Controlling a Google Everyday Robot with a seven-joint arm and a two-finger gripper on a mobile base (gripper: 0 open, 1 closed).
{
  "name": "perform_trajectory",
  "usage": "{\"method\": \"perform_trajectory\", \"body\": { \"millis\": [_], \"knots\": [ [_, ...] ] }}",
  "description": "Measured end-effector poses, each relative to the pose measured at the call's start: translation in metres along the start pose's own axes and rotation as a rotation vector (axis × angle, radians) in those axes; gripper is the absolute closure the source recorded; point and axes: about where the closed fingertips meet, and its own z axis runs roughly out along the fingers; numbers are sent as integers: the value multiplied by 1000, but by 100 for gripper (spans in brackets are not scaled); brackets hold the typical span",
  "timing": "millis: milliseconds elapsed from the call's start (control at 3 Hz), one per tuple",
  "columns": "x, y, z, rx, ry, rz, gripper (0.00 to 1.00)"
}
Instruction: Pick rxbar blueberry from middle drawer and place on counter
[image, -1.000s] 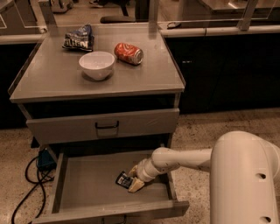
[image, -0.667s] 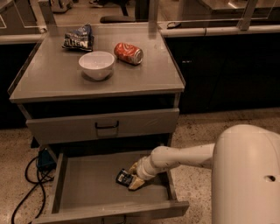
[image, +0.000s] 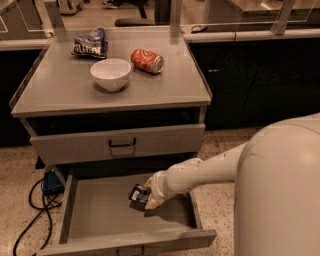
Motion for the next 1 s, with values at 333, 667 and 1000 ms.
{"method": "perform_trajectory", "body": {
  "millis": [333,667,1000],
  "knots": [
    [-39,-28,-69,30,20,-82,100],
    [-48,-36,-103,31,53,-116,100],
    [-48,-36,-103,31,53,-116,100]
  ]
}}
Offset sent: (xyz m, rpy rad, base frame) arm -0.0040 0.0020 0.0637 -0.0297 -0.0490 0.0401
